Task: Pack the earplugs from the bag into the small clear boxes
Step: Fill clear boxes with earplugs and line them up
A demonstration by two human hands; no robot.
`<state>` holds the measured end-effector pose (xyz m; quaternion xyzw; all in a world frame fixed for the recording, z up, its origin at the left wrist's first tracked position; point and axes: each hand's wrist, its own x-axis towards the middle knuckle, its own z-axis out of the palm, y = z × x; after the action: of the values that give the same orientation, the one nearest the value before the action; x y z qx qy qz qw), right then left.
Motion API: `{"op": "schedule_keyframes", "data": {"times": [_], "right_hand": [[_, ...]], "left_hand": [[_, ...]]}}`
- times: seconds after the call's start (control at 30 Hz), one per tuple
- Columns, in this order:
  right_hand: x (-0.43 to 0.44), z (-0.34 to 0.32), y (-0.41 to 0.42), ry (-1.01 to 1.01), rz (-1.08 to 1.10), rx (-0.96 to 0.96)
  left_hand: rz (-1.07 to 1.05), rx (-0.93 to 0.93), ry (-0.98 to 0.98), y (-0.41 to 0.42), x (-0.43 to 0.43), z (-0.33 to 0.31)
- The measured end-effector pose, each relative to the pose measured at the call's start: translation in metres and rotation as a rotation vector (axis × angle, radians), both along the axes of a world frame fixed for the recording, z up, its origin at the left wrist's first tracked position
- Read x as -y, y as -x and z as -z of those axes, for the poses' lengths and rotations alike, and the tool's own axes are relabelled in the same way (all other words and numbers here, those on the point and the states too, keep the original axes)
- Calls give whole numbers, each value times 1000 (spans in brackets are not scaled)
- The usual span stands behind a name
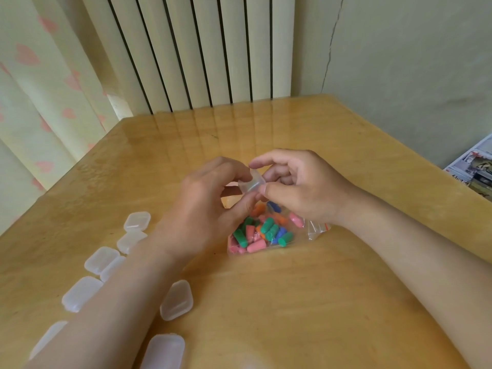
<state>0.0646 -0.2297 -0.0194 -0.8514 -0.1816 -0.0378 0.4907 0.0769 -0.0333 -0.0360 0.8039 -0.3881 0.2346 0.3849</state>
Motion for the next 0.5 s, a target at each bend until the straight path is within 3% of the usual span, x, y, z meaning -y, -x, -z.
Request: {"op": "schedule_keyframes", "data": {"times": [0.5], "right_hand": [[-14,-5,5,-240,72,-97]], "left_hand": [[-69,-80,212,3,9,3]]}}
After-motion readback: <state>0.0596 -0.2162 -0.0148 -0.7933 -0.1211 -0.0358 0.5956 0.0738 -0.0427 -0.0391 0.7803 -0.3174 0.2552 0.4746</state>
